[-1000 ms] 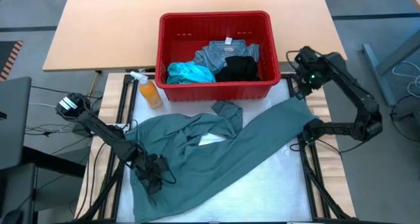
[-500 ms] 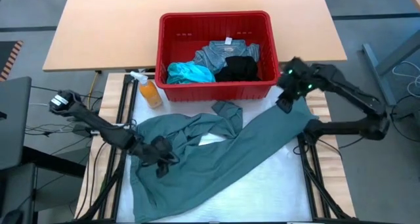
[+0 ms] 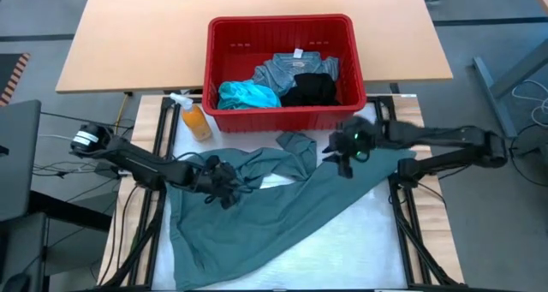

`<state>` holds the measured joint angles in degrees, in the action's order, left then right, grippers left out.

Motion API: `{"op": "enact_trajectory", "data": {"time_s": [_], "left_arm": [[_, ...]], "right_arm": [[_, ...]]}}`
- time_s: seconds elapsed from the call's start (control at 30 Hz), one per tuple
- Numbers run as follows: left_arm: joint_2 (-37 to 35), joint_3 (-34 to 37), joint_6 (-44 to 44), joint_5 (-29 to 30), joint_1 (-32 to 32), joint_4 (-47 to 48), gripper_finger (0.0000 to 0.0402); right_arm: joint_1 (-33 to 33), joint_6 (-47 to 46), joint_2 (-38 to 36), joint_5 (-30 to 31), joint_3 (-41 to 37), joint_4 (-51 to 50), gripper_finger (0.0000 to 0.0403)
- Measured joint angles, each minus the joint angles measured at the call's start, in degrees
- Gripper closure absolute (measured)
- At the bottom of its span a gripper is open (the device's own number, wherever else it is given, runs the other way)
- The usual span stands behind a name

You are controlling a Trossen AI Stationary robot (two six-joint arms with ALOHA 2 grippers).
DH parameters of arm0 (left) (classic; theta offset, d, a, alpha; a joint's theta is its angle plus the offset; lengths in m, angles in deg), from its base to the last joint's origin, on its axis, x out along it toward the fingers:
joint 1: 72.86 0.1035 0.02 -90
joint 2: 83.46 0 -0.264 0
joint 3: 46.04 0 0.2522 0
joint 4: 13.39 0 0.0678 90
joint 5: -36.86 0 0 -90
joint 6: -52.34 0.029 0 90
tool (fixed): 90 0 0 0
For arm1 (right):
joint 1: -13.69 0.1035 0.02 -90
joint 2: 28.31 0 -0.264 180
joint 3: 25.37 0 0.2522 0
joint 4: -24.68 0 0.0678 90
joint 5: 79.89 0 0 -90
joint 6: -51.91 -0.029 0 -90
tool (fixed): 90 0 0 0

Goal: Fold Laundry from Bin
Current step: Fold the gray pants

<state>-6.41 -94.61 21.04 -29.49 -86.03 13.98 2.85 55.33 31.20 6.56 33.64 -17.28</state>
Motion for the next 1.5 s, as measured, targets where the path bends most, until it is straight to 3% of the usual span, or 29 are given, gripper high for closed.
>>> {"op": "enact_trajectory", "data": {"time_s": [0.17,0.27,0.37,0.53,0.93,1.07,1.2,1.37,1.5], "left_arm": [[5.0,-0.1,0.5,-9.8,0.8,-1.1,0.0276],[8.4,-0.3,-0.1,-11.4,0.0,-0.6,0.0276],[11.3,-0.5,0.1,-11.1,-0.3,-2.5,0.0276],[12.8,-0.4,0.8,-11.3,-0.4,-5.7,0.0276],[12.6,-0.2,1.6,-13.3,-0.4,-6.4,0.0276],[12.6,-0.2,1.4,-14.0,-0.5,-5.9,0.0276],[12.4,-0.2,1.7,-14.4,-0.5,-5.4,0.0276],[11.7,-0.1,1.6,-14.9,-0.5,-4.7,0.0276],[10.9,0.0,1.7,-15.1,-0.4,-3.7,0.0276]], "right_arm": [[0.5,-8.4,4.2,14.8,-7.2,6.5,0.0267],[0.5,-14.9,7.6,19.6,-9.4,8.3,0.027],[-0.3,-19.7,11.0,18.8,-10.3,9.5,0.027],[-0.2,-26.1,15.6,11.2,-10.3,13.8,0.0268],[0.2,-27.5,28.3,13.3,-10.2,25.3,0.0269],[0.2,-26.2,31.4,15.1,-10.0,24.9,0.0301],[0.2,-21.1,29.4,16.3,-9.9,18.8,0.0382],[0.2,-19.4,20.2,26.1,-6.7,-4.8,0.0386],[0.1,-14.6,11.5,39.3,-1.6,-17.9,0.0388]]}}
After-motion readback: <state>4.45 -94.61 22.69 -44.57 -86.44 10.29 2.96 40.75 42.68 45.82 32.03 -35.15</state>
